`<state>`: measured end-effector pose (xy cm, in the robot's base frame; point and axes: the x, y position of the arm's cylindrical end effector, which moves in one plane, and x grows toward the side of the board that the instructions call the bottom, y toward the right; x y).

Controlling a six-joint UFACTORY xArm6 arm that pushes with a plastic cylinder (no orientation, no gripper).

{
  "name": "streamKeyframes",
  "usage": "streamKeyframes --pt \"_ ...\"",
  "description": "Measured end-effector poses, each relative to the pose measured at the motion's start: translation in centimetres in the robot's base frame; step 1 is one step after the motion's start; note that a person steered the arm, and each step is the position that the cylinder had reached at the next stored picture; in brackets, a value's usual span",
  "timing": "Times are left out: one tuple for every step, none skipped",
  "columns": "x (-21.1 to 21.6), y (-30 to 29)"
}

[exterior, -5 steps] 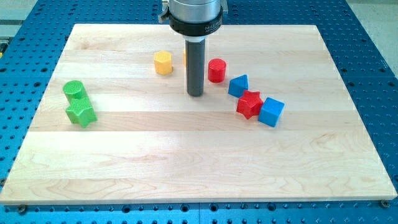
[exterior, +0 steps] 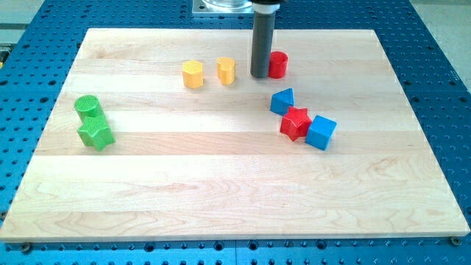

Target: Place the red circle and yellow heart diagonal to each other

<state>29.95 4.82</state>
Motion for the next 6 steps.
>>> streamKeyframes --pt "-2.1 -2.0" --pt "-2.1 -3.0" --pt "-2.1 -5.7" --pt "-1.2 -6.9" --pt "-0.4 -7.8" --pt "0.2 -8.8"
